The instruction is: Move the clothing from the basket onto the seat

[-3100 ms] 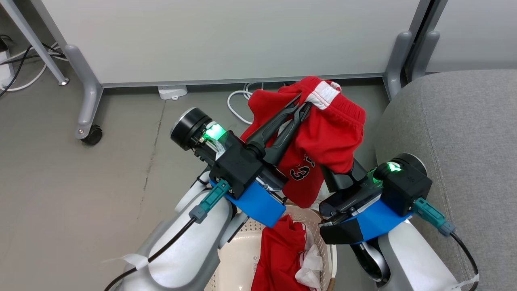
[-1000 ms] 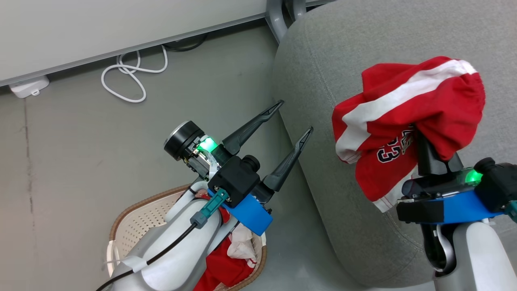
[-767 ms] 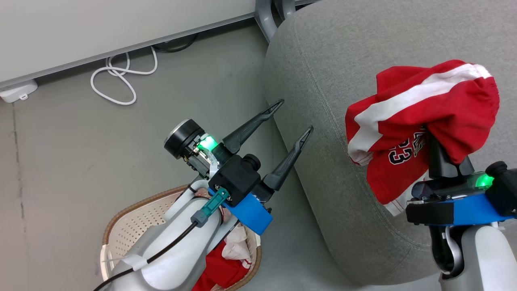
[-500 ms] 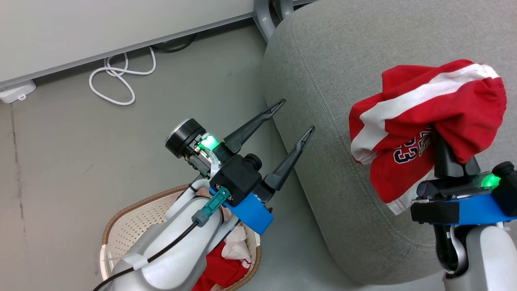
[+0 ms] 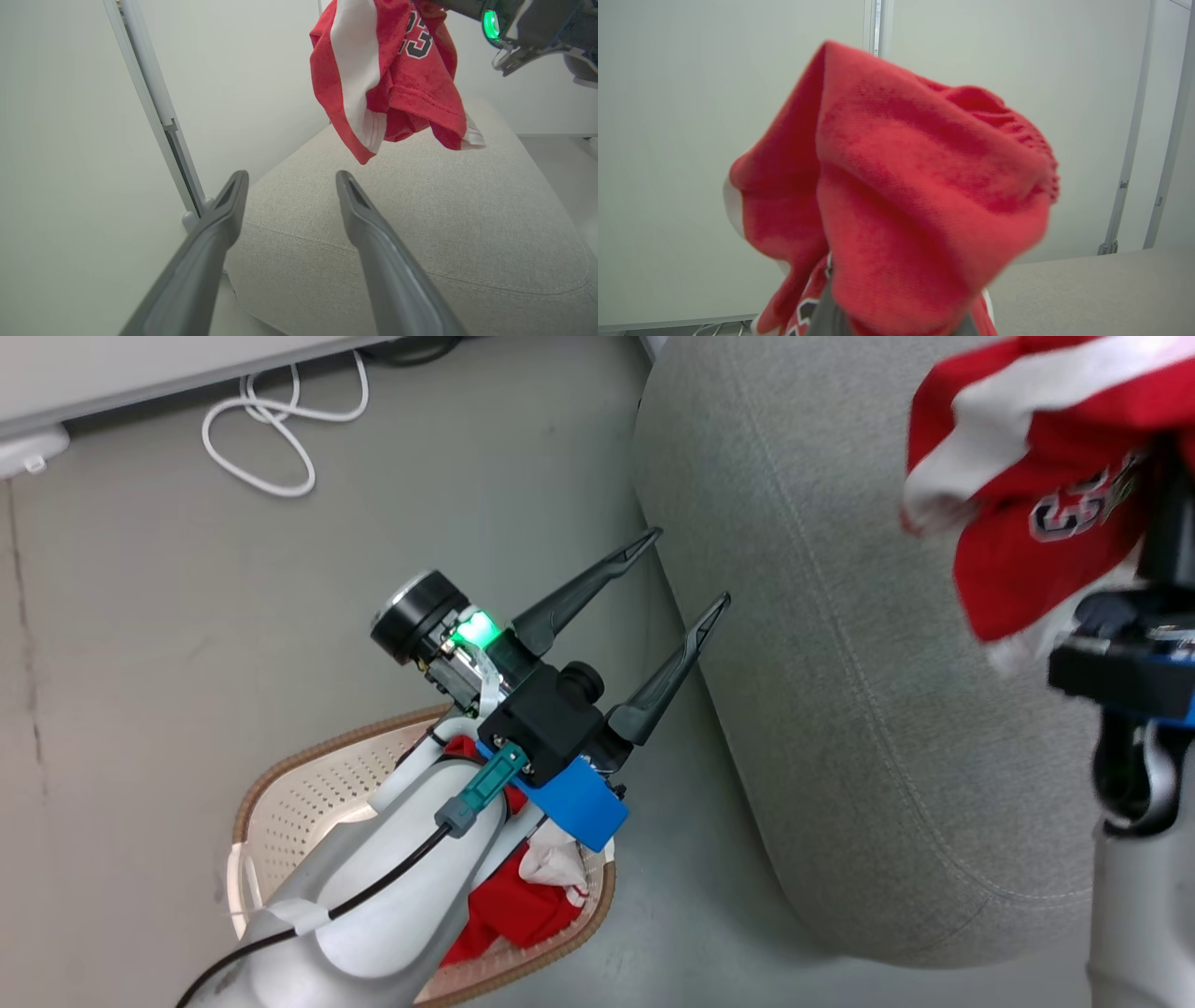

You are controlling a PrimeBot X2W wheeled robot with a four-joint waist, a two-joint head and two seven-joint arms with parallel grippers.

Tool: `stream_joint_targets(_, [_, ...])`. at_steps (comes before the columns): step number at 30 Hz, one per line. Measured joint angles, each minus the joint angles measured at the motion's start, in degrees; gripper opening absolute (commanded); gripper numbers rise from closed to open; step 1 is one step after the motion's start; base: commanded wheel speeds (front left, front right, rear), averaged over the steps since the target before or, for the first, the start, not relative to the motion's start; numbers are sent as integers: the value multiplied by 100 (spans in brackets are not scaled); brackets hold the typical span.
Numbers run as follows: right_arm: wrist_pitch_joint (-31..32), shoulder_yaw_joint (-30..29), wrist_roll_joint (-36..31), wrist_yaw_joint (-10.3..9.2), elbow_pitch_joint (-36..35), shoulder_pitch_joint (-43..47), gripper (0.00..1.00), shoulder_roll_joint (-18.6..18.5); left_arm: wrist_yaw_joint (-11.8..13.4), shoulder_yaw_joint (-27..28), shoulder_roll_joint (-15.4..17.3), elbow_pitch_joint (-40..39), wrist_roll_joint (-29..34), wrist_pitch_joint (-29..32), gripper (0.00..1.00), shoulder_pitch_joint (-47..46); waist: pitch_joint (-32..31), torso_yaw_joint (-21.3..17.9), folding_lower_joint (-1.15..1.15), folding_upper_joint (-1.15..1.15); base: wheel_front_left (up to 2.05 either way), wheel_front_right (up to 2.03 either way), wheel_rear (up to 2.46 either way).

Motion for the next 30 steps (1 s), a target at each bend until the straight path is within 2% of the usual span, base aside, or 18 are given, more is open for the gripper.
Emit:
stream_joint_targets(6, [0, -435, -325, 0, -162, -970, 0, -46, 0, -73, 55, -30, 20, 1, 100, -286, 540, 120, 0, 0, 0, 0, 0])
stream_joint_targets(16, [0, -1204, -517, 1, -110, -2096, 0, -842, -22, -190, 48, -111, 27, 1, 100, -660, 1232, 479, 1, 0, 0, 0, 0])
stream_joint_targets(23, [0, -1430, -527, 1, 417, -2451, 0, -1225, -22, -196, 55, -120, 26, 1, 100, -788, 1615, 585, 1, 0, 0, 0, 0])
stream_joint_targets(30, [0, -1604, -573, 1, 1233, -2452, 0, -1388, -23, -192, 46, -145, 27, 1, 100, -872, 1847, 680, 1, 0, 0, 0, 0])
